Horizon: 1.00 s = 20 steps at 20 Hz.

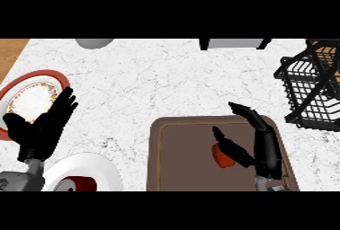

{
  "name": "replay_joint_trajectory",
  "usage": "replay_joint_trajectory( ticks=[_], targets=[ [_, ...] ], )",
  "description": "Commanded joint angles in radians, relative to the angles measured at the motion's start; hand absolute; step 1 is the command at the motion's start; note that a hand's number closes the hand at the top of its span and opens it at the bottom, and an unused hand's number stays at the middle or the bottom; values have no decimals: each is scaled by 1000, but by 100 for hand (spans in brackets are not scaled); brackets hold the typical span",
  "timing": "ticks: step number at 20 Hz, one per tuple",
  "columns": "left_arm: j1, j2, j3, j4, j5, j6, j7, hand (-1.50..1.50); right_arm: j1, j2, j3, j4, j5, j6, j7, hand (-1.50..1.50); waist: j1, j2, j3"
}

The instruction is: Pick the bell pepper from the tray and place it in the tiered basket

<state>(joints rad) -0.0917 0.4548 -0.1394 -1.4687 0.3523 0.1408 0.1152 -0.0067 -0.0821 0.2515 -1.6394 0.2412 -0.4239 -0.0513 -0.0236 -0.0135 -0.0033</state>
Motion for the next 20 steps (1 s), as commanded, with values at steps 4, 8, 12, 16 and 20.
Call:
replay_joint_trajectory(
  ticks=[4,8,12,16,20],
  targets=[
    [12,17,16,-81,6,-22,41,0,83,7,169,-166,414,-181,191,-150,18,7,1],
    [21,-9,6,-41,-10,3,25,0,134,-131,158,-231,642,-50,383,-150,-3,3,-5],
    [33,7,18,-62,-1,-11,20,0,152,-261,170,-308,738,221,552,-150,4,2,-8],
    [43,-2,-5,-46,-14,-37,-11,0,151,-273,269,-354,742,505,734,-150,22,11,-9],
    [29,-12,-19,-73,-36,-9,14,0,77,-173,381,-475,757,759,987,-150,37,10,-4]
  ],
)
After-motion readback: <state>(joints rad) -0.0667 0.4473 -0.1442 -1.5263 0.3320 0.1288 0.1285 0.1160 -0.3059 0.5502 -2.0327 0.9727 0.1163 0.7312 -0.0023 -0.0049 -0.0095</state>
